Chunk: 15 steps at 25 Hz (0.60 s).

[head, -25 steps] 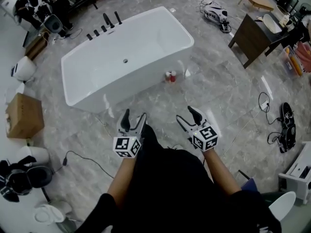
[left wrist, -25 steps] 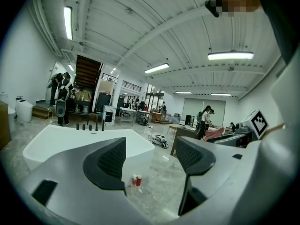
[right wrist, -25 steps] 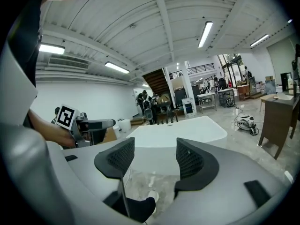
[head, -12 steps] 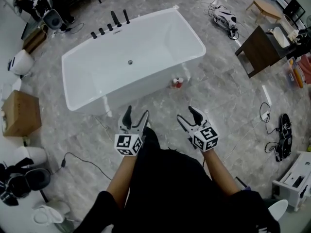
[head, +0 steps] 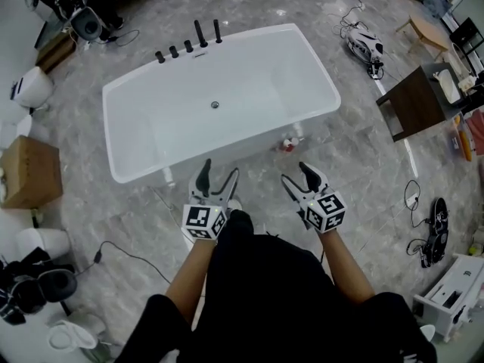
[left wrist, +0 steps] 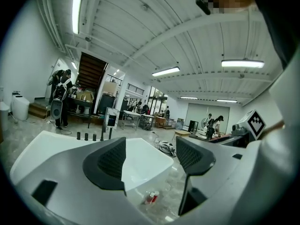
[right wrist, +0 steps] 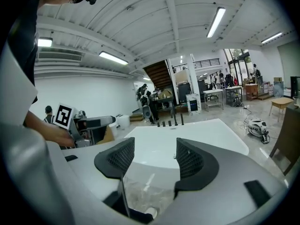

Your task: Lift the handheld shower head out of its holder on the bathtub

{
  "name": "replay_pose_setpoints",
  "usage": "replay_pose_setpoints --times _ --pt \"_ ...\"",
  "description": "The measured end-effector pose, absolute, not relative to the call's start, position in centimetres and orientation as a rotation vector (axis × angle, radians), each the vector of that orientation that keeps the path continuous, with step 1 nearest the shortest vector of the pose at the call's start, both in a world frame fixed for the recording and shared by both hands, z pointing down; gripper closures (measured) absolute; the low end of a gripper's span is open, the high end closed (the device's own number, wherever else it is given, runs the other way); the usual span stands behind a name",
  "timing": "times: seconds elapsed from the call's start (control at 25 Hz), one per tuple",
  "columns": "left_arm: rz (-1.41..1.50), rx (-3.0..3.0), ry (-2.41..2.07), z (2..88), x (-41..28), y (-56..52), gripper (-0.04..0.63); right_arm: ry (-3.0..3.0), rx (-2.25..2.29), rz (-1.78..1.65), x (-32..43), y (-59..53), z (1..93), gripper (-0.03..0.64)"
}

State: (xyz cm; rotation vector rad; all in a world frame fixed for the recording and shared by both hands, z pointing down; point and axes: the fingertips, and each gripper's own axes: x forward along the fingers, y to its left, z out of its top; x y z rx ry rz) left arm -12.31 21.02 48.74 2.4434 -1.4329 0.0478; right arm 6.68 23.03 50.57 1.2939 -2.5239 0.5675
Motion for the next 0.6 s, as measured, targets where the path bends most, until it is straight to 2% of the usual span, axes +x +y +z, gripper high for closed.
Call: replay_pose_setpoints --times 0.6 --pt "0.019 2.417 -1.407 50.9 -20.9 12.4 0.285 -2.431 1.384 0.545 1.8 12.1 50.1 0.373"
